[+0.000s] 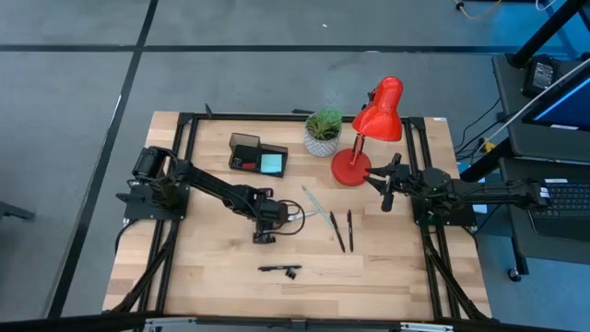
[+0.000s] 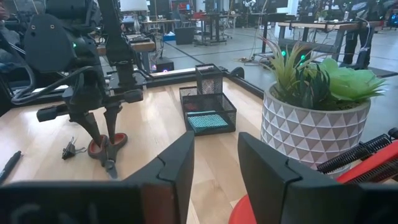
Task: Pick and place office supplies into organizer
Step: Put the black scissor into the black desk organizer
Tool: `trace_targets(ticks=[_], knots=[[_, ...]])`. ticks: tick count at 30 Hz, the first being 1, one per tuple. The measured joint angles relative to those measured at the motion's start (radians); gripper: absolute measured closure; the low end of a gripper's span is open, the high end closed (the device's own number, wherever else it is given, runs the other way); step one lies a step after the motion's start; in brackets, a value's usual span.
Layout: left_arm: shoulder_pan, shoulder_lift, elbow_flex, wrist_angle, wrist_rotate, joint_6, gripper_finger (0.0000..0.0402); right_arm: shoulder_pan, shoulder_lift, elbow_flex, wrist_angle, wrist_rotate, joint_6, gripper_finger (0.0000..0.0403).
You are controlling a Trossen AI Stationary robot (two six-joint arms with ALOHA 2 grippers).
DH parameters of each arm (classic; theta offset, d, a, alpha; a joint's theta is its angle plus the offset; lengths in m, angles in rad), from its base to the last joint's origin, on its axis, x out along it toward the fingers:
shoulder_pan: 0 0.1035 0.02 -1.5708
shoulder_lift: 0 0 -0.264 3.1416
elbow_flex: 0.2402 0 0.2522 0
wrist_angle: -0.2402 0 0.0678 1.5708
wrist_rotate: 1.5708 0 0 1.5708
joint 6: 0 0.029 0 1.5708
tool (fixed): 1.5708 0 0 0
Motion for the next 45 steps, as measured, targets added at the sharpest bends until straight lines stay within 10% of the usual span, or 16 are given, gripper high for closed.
trace_targets(ticks=[27,45], knots=[[-0.014,-0.207,-0.006,-0.171,-0.078,-0.018,0.0326,0.000,0.000,0.000,0.001,0.000,-0.024,0.0276],[0.023,-0.505,-0.004,-0.473,-0.708,0.191,0.0324,0.000,0.000,0.000,0.001,0.071,-0.028,0.0276]])
